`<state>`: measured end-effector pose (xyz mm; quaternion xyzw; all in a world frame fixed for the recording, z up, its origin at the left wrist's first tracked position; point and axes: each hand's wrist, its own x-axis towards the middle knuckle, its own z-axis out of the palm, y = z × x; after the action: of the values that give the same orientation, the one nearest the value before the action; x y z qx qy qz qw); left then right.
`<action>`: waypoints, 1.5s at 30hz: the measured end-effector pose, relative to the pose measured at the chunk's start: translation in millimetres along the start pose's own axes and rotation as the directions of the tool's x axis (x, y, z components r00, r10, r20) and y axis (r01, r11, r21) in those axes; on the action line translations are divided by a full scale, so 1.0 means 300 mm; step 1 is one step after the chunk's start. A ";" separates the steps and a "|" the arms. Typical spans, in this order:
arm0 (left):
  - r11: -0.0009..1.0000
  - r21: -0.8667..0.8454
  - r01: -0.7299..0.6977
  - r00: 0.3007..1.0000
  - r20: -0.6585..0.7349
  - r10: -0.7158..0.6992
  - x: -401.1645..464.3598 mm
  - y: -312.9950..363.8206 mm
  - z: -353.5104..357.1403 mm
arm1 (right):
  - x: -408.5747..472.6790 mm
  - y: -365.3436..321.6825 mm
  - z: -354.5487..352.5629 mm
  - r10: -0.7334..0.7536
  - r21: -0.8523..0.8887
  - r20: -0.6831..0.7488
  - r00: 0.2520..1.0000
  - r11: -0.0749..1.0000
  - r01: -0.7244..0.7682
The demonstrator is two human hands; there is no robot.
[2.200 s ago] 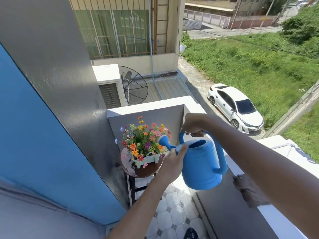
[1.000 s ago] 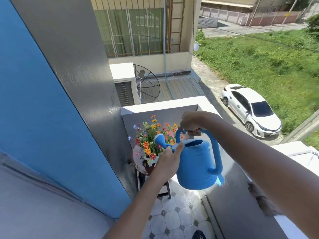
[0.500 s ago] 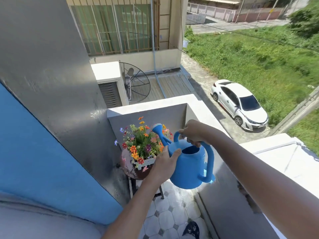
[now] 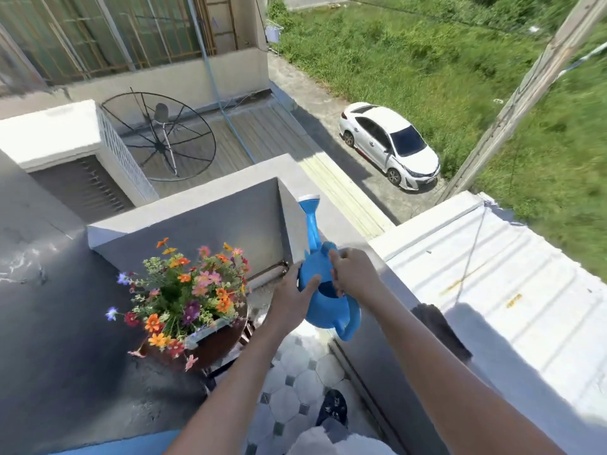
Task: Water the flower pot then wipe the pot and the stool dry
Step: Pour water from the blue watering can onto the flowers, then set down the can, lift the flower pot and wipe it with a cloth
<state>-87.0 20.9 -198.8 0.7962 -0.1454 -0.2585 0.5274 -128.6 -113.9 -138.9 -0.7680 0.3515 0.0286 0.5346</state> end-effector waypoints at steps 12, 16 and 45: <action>1.000 -0.004 0.008 0.966 0.257 -0.007 0.412 0.045 0.340 | 0.211 0.197 -0.259 0.224 0.623 0.082 0.971 0.749 -0.225; 0.997 -0.070 0.031 0.937 0.350 -0.004 0.506 0.077 0.402 | 0.276 0.238 -0.324 0.235 0.749 0.106 0.966 0.620 -0.233; 0.938 0.167 -0.303 0.950 -0.026 0.311 0.440 0.331 0.430 | 0.185 0.372 -0.437 0.243 0.542 -0.299 0.923 0.839 -0.046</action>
<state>-46.9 -184.1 -181.9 0.8101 -0.2744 -0.1397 0.4989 -194.1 -272.7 -195.8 -0.5553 0.4944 -0.1669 0.6475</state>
